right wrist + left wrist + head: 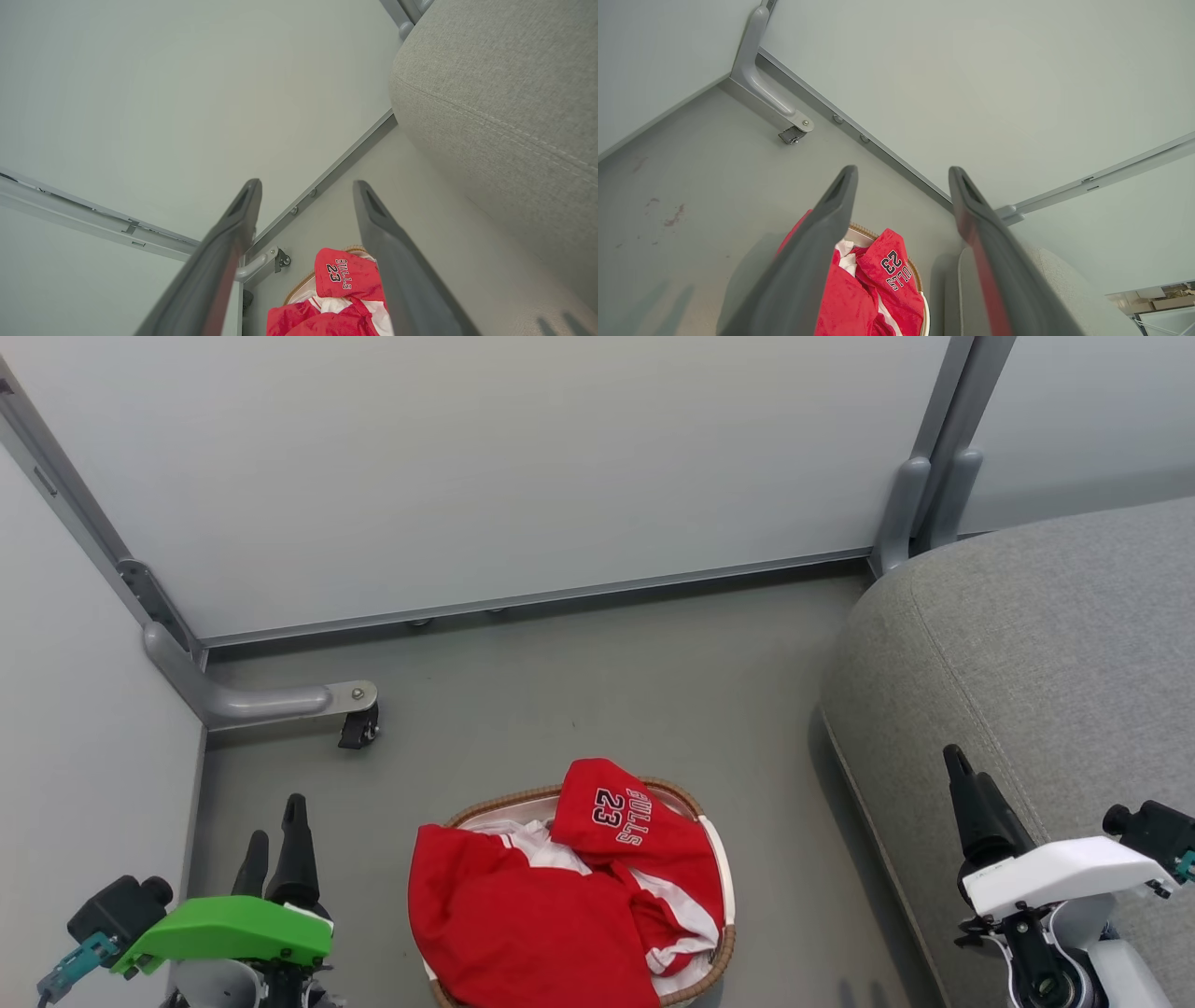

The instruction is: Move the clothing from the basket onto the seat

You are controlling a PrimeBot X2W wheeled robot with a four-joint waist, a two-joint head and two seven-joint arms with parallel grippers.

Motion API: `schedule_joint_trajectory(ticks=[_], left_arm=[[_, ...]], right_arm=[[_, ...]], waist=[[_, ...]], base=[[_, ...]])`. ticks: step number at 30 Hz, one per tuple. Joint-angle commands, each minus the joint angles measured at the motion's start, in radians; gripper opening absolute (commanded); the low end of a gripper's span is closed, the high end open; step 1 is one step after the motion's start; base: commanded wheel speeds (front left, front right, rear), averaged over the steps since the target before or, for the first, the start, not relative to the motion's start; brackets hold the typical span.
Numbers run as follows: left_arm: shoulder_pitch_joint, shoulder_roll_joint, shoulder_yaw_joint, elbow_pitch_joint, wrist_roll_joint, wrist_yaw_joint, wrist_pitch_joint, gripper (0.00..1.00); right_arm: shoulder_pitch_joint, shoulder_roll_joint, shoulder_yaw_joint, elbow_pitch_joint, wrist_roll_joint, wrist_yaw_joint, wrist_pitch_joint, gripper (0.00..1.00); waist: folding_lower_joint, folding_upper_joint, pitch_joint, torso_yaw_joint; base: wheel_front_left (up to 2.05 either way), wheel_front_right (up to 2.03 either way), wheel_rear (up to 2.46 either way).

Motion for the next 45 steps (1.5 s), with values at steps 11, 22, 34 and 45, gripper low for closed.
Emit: schedule_joint_trajectory(ticks=[11, 22, 34, 45], left_arm=[[-0.025, 0.032, -0.055, 0.006, 0.181, 0.045, -0.046, 1.0], [-0.019, 0.05, -0.106, 0.016, 0.315, 0.064, -0.079, 1.0], [-0.017, 0.057, -0.138, 0.022, 0.443, 0.085, -0.111, 1.0], [-0.005, 0.059, -0.159, 0.026, 0.553, 0.101, -0.139, 1.0]], right_arm=[[-0.029, -0.023, 0.023, 0.0, -0.185, 0.0, -0.047, 1.0], [-0.033, -0.035, 0.043, 0.01, -0.321, 0.0, -0.08, 1.0], [-0.041, -0.043, 0.063, 0.021, -0.454, 0.0, -0.113, 1.0], [-0.041, -0.049, 0.08, 0.034, -0.563, 0.0, -0.141, 1.0]], waist=[[0.0, -0.0001, -0.002, -0.001], [0.0, -0.0001, -0.001, -0.002], [0.0, -0.0001, 0.004, -0.005], [0.0, -0.0001, 0.006, -0.008]], base=[[0.0, 0.0, 0.0], [0.0, 0.0, 0.0], [0.0, 0.0, 0.0], [0.0, 0.0, 0.0]])
